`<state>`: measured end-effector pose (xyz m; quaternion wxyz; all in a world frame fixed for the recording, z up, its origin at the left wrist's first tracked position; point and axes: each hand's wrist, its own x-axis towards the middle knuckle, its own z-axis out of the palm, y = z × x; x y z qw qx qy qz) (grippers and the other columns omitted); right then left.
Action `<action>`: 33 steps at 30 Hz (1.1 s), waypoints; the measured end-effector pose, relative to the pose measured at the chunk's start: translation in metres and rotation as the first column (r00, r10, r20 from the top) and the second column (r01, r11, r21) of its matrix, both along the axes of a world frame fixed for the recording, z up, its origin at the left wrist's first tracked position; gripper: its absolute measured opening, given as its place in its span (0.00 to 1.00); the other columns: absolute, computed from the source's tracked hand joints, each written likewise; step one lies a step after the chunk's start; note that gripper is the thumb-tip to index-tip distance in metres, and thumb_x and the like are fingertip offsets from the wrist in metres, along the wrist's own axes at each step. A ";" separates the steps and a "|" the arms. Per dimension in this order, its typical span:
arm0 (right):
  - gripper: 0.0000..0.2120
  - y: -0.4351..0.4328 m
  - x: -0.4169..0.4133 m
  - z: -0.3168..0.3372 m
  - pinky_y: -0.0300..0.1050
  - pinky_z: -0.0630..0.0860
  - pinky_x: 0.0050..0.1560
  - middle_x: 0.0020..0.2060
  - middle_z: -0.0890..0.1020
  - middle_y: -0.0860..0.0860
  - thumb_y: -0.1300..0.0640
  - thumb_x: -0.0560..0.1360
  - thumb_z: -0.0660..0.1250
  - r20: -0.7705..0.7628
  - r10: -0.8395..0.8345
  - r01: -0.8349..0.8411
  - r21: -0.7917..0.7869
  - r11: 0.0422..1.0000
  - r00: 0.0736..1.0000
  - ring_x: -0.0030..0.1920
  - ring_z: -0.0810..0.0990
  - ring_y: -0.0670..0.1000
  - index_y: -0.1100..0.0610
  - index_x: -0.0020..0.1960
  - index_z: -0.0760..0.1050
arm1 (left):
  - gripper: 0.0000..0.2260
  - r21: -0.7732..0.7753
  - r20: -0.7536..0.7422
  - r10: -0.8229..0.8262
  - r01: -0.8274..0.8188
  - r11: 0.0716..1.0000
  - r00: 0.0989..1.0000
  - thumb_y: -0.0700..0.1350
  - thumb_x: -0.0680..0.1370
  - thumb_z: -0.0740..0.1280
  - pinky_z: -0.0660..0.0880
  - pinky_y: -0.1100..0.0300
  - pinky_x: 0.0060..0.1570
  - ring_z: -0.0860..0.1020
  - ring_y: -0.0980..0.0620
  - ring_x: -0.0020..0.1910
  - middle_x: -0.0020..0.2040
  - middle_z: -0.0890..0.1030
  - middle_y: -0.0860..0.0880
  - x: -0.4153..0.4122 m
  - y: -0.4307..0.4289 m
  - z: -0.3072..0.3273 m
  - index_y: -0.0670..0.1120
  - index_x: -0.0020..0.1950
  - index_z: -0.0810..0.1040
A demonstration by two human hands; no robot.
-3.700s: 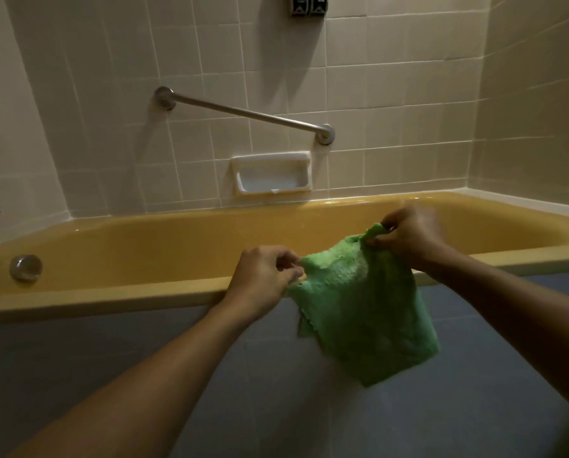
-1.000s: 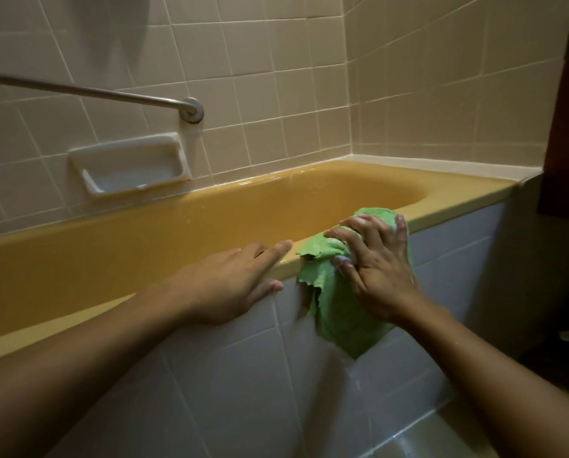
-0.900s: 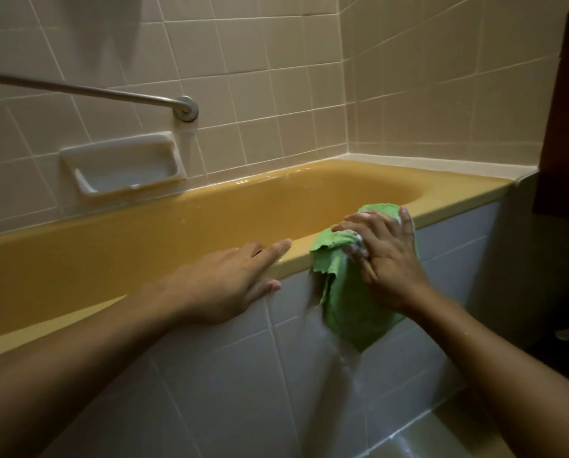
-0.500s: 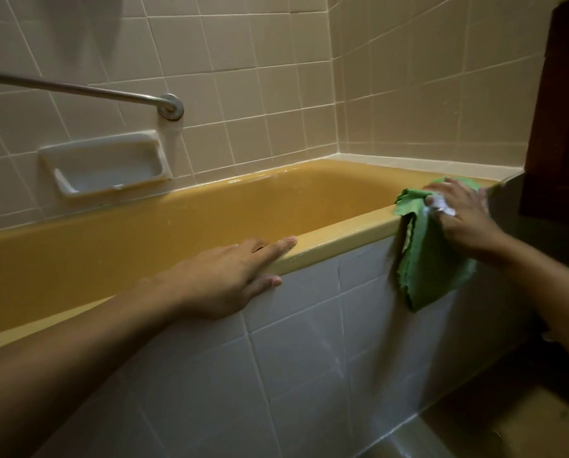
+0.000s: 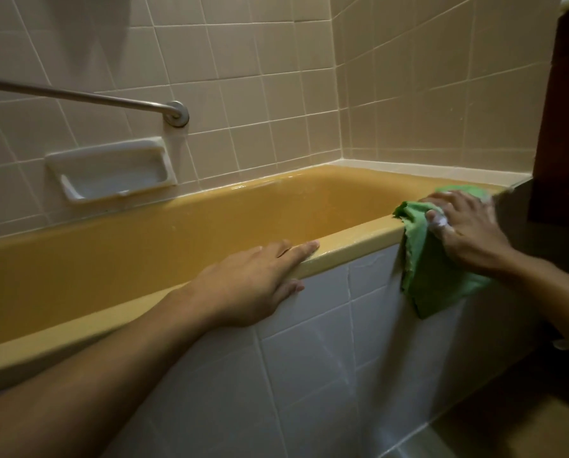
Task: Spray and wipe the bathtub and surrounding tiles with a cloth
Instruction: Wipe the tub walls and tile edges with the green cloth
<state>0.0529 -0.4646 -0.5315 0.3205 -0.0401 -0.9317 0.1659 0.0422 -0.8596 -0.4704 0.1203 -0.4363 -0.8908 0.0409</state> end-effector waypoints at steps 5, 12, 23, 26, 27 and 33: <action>0.29 -0.107 0.012 -0.015 0.71 0.36 0.75 0.72 0.67 0.53 0.35 0.80 0.42 -0.096 0.065 -0.050 0.150 0.987 0.993 0.77 0.57 0.56 0.43 0.74 0.65 | 0.27 0.040 -0.179 0.051 -0.044 0.998 0.983 0.64 0.83 0.49 0.75 0.49 0.63 0.73 0.51 0.66 0.75 0.67 0.54 0.014 -0.040 -0.010 0.62 0.81 0.46; 0.29 -0.265 0.036 -0.010 0.66 0.50 0.76 0.66 0.71 0.57 0.34 0.81 0.40 -0.077 0.171 -0.139 0.314 0.939 0.982 0.70 0.66 0.61 0.47 0.72 0.65 | 0.28 0.081 -0.319 0.167 -0.149 0.985 0.933 0.66 0.83 0.44 0.76 0.50 0.55 0.77 0.50 0.59 0.70 0.73 0.53 0.046 -0.159 -0.017 0.57 0.80 0.55; 0.31 -0.469 0.060 0.031 0.55 0.69 0.56 0.59 0.75 0.50 0.32 0.81 0.37 0.100 0.375 -0.364 0.561 0.743 0.922 0.56 0.72 0.54 0.47 0.69 0.67 | 0.29 0.183 -0.401 0.378 -0.331 0.926 0.834 0.69 0.81 0.51 0.76 0.53 0.42 0.81 0.49 0.50 0.61 0.80 0.54 0.093 -0.380 -0.028 0.53 0.72 0.73; 0.32 -0.512 0.062 0.039 0.54 0.70 0.54 0.59 0.75 0.50 0.31 0.80 0.37 0.115 0.410 -0.391 0.605 0.694 0.905 0.55 0.73 0.54 0.47 0.69 0.66 | 0.28 0.211 -0.402 0.393 -0.334 0.919 0.827 0.68 0.81 0.52 0.75 0.52 0.45 0.80 0.49 0.53 0.62 0.80 0.54 0.099 -0.417 -0.031 0.53 0.72 0.73; 0.32 -0.525 0.063 0.041 0.54 0.70 0.53 0.59 0.75 0.50 0.31 0.80 0.37 0.120 0.416 -0.397 0.616 0.681 0.901 0.55 0.73 0.54 0.47 0.70 0.66 | 0.28 0.216 -0.405 0.396 -0.334 0.917 0.824 0.68 0.81 0.53 0.75 0.52 0.45 0.80 0.49 0.53 0.62 0.80 0.54 0.100 -0.426 -0.033 0.52 0.72 0.73; 0.29 -0.544 0.071 0.037 0.53 0.71 0.55 0.62 0.75 0.49 0.32 0.82 0.42 0.144 0.417 -0.411 0.616 0.672 0.897 0.56 0.74 0.54 0.46 0.75 0.62 | 0.28 0.256 -0.448 0.434 -0.353 0.900 0.782 0.67 0.80 0.53 0.73 0.51 0.44 0.80 0.46 0.52 0.60 0.80 0.52 0.111 -0.478 -0.039 0.51 0.72 0.75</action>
